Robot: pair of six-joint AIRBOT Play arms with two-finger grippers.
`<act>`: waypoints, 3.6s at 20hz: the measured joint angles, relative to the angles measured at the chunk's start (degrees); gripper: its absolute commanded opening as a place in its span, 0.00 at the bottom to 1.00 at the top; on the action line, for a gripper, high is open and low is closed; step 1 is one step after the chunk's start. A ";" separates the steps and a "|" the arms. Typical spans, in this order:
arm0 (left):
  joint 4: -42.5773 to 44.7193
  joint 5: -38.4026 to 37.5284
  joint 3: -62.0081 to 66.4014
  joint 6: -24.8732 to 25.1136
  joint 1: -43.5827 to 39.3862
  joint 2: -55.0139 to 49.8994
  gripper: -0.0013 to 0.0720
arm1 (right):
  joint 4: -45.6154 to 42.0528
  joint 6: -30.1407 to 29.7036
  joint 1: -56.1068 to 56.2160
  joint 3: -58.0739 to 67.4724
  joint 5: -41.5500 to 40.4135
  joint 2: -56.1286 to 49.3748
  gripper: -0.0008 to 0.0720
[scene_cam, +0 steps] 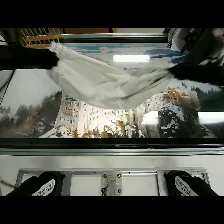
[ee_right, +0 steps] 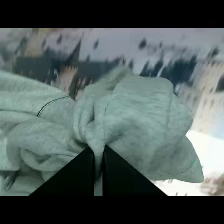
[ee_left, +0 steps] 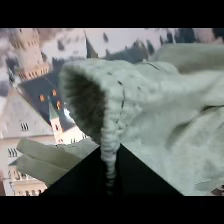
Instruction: Fold the clothes and pants, and hang the long-sleeved shirts on hangers.
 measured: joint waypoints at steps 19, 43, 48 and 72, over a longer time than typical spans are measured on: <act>5.90 10.08 -28.28 -13.86 -3.98 10.21 0.06 | -19.45 20.39 -1.44 -8.79 12.09 16.28 0.05; -20.59 5.55 -24.11 18.78 10.12 -30.56 0.36 | -16.74 17.31 -1.46 -20.39 17.79 12.15 0.80; -16.50 -0.11 -16.70 18.49 7.39 -34.62 0.05 | -19.58 17.29 -1.46 -20.39 16.13 5.57 0.80; -14.99 10.60 18.64 15.30 7.67 -26.73 0.05 | -26.38 17.27 0.70 24.74 -8.94 -20.85 0.05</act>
